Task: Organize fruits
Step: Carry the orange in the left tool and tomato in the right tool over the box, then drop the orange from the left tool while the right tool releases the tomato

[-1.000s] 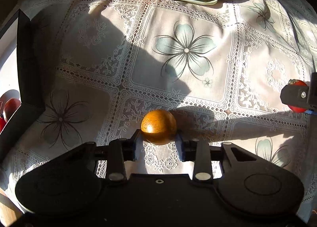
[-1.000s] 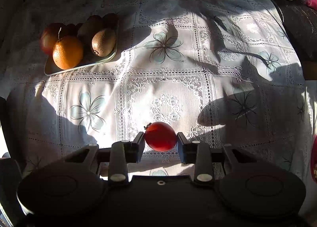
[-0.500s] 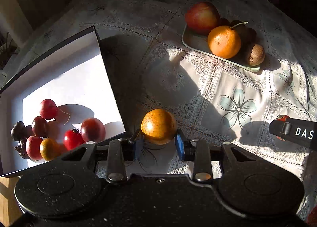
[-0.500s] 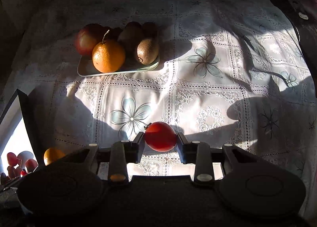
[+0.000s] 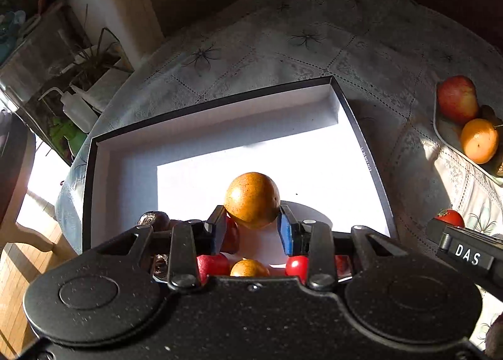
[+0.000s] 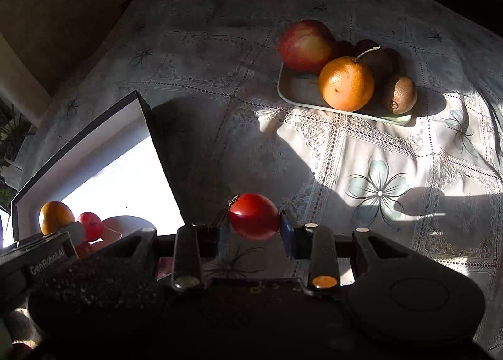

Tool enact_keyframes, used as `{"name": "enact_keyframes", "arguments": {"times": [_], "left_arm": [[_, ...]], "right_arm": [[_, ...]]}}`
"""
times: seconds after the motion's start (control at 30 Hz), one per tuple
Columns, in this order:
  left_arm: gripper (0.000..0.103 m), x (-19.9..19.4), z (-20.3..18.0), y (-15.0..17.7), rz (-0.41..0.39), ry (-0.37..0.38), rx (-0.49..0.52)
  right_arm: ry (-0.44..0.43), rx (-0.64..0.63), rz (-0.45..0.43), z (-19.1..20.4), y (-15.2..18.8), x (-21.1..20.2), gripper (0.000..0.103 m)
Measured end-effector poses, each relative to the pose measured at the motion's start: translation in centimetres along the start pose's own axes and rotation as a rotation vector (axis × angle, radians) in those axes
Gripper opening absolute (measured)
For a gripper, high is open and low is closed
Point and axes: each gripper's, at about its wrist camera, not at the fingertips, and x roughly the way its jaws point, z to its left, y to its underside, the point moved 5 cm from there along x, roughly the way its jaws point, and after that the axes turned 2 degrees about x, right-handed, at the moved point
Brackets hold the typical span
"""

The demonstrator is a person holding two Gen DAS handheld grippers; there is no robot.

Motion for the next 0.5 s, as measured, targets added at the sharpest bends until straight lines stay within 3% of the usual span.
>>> {"name": "enact_keyframes", "arguments": {"times": [0.1, 0.2, 0.3, 0.5], "left_arm": [[0.043, 1.0, 1.8, 0.0, 0.027, -0.001, -0.02], [0.02, 1.6, 3.0, 0.0, 0.046, -0.009, -0.032], [0.021, 2.0, 4.2, -0.1, 0.063, 0.004, -0.059], [0.021, 1.8, 5.1, -0.2, 0.053, -0.004, -0.076]], "right_arm": [[-0.018, -0.028, 0.007, 2.5, 0.1, 0.5, 0.035], [0.002, -0.054, -0.004, 4.4, 0.2, 0.9, 0.035], [0.031, -0.082, -0.031, 5.3, 0.1, 0.8, 0.035], [-0.015, -0.08, -0.044, 6.0, 0.0, 0.2, 0.035]]}}
